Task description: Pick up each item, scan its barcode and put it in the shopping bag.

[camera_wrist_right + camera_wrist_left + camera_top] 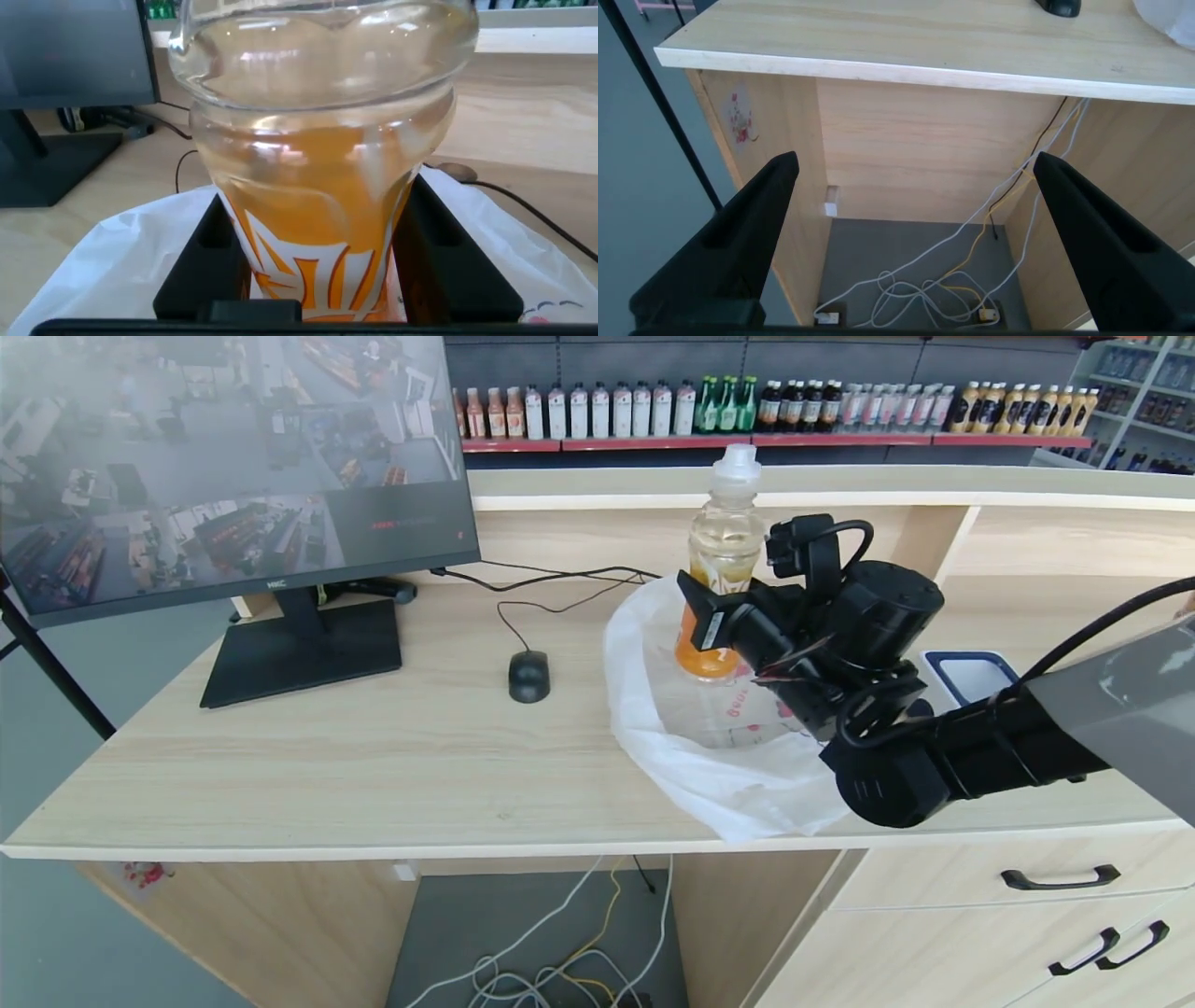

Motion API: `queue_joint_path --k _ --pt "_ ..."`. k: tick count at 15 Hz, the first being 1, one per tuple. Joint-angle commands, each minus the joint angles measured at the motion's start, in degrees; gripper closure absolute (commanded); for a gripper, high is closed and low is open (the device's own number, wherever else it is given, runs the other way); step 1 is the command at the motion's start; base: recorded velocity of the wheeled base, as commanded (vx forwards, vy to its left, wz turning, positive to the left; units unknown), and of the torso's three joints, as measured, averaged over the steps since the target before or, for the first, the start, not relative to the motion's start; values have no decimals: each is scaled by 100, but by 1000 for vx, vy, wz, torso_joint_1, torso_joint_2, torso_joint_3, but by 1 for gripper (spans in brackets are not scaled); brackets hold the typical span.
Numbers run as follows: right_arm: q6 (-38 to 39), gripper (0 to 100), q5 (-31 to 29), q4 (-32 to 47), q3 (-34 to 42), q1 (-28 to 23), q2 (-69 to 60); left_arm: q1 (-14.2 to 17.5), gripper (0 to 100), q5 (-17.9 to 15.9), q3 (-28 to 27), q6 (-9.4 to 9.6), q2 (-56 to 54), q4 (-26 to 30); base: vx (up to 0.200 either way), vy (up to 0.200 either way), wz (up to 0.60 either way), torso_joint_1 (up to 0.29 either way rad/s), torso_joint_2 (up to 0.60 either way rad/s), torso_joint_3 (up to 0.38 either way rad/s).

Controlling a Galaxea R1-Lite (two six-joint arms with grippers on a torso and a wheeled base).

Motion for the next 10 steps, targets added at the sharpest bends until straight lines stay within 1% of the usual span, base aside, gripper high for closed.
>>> queue_joint_path --k 1,10 --pt "10 100 -3 5 -45 -62 173 0 0 -1 0 0 0 -1 0 0 0 0 0 0" --pt "36 100 23 -57 -36 -62 419 0 0 7 0 9 0 -1 0 0 0 0 0 0"
